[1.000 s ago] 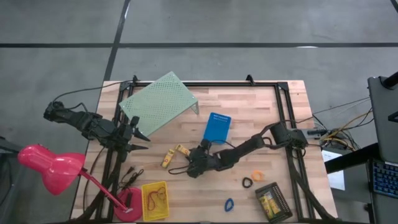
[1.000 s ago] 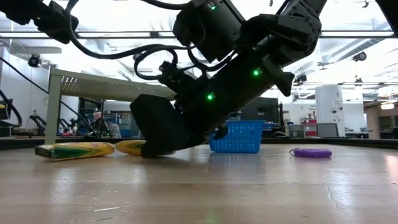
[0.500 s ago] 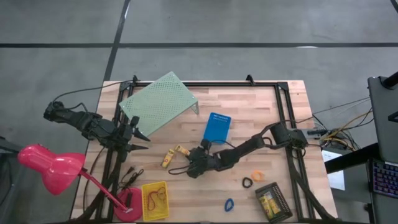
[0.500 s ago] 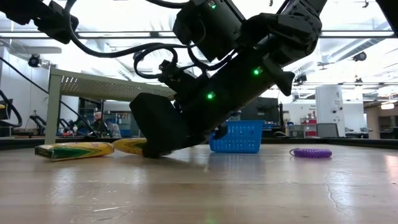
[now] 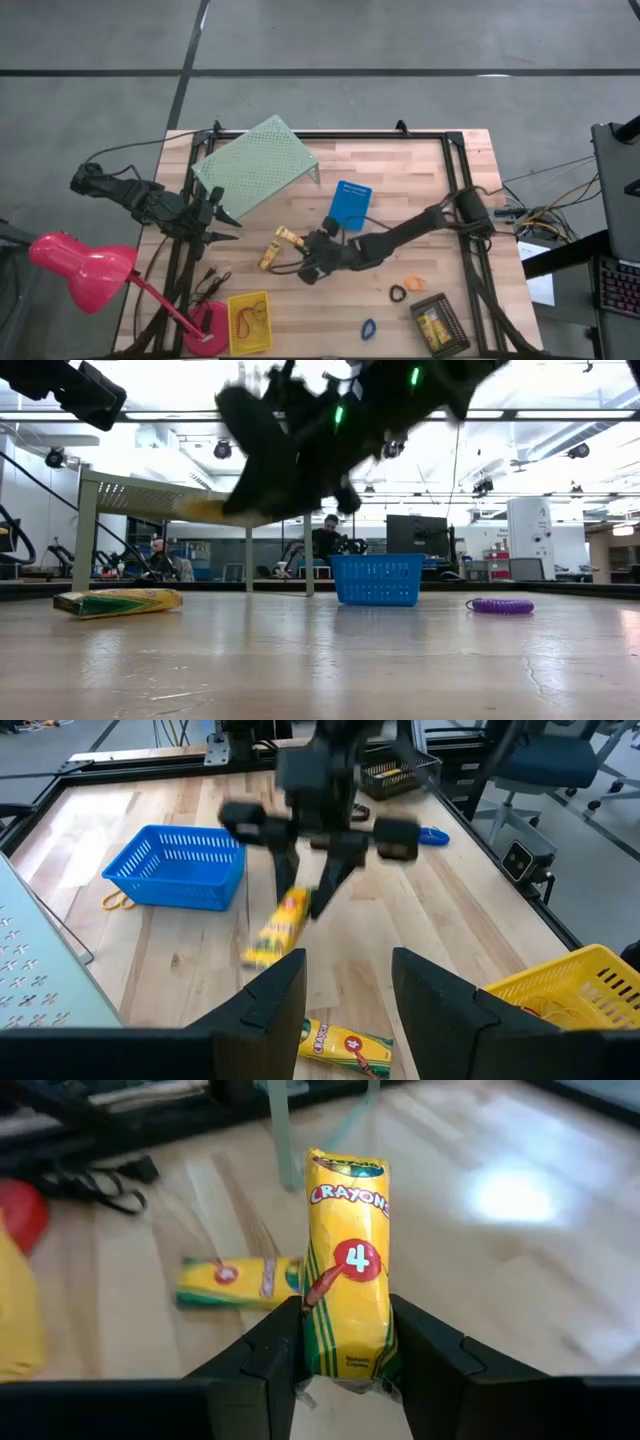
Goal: Pick & Place Office Desk Supplies
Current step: Put the crayon box into the black basket
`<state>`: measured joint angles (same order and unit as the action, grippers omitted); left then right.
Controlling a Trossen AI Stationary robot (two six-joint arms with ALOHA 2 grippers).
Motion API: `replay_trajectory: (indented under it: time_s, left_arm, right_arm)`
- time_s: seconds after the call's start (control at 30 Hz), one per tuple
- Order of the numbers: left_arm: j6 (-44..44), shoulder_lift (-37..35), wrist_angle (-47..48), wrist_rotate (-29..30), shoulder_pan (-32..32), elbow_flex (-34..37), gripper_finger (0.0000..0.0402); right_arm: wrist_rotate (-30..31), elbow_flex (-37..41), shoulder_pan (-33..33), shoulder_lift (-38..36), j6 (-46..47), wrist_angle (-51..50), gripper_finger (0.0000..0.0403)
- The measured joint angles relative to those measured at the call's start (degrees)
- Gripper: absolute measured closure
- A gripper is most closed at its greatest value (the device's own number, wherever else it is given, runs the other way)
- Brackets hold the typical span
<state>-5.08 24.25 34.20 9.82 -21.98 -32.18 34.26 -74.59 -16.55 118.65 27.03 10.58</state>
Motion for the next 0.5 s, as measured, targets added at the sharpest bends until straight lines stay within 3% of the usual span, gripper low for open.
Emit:
replay_trajectory:
  time_s: [0.4, 0.5]
  left_arm:
    - [0.02, -0.04, 0.13, 0.0, -0.01, 0.0, 0.0248]
    - [0.04, -0.04, 0.13, 0.0, -0.01, 0.0, 0.0248]
  right_arm:
    - [-0.14, -0.02, -2.76, -23.27, 0.07, -27.05, 0.0272]
    - [-0.48, 0.0, -4.31, -28.76, 4.21, -32.22, 0.0272]
